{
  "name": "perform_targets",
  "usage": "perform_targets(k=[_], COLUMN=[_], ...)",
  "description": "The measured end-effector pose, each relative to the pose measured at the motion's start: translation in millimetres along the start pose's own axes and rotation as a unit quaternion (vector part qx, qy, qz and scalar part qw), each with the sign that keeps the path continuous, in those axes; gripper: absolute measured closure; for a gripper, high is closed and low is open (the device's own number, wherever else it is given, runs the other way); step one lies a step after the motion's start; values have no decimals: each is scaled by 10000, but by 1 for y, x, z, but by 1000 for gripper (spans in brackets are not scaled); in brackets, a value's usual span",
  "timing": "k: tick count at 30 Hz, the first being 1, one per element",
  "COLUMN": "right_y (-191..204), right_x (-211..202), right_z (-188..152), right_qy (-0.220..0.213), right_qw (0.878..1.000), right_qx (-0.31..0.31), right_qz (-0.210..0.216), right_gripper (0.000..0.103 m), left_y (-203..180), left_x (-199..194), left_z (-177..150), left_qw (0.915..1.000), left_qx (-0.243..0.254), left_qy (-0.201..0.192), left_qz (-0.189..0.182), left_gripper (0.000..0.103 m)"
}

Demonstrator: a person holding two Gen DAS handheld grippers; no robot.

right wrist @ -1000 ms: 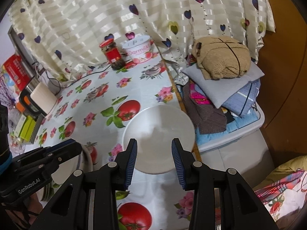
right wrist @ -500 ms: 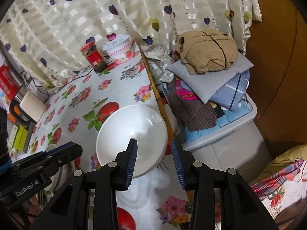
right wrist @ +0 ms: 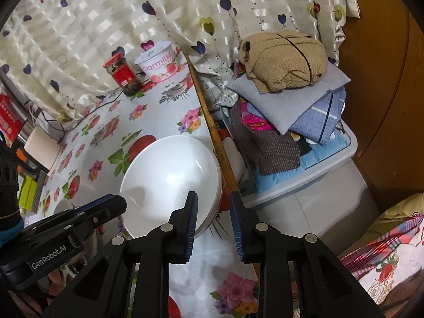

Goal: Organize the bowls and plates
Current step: 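Grasp the white bowl's rim with the right gripper and lift it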

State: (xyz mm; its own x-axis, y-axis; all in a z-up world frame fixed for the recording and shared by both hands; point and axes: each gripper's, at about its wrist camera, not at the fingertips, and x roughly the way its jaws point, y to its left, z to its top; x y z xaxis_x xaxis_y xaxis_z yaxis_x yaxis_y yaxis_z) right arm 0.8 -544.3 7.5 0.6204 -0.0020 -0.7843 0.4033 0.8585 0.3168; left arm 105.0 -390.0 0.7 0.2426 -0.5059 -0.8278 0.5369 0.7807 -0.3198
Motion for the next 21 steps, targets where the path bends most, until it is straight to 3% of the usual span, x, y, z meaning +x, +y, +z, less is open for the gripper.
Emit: perform_targets(k=[21], right_y=[8], right_x=[2], right_z=[-3], right_qy=[21], right_qw=[10000], right_qx=[-55], right_qz=[34], right_gripper=[85], left_y=[-3], left_x=[-8], left_z=[-2], left_qw=[9999], left_qx=[140], left_qy=[-91], left_qz=[-26], left_gripper=[84])
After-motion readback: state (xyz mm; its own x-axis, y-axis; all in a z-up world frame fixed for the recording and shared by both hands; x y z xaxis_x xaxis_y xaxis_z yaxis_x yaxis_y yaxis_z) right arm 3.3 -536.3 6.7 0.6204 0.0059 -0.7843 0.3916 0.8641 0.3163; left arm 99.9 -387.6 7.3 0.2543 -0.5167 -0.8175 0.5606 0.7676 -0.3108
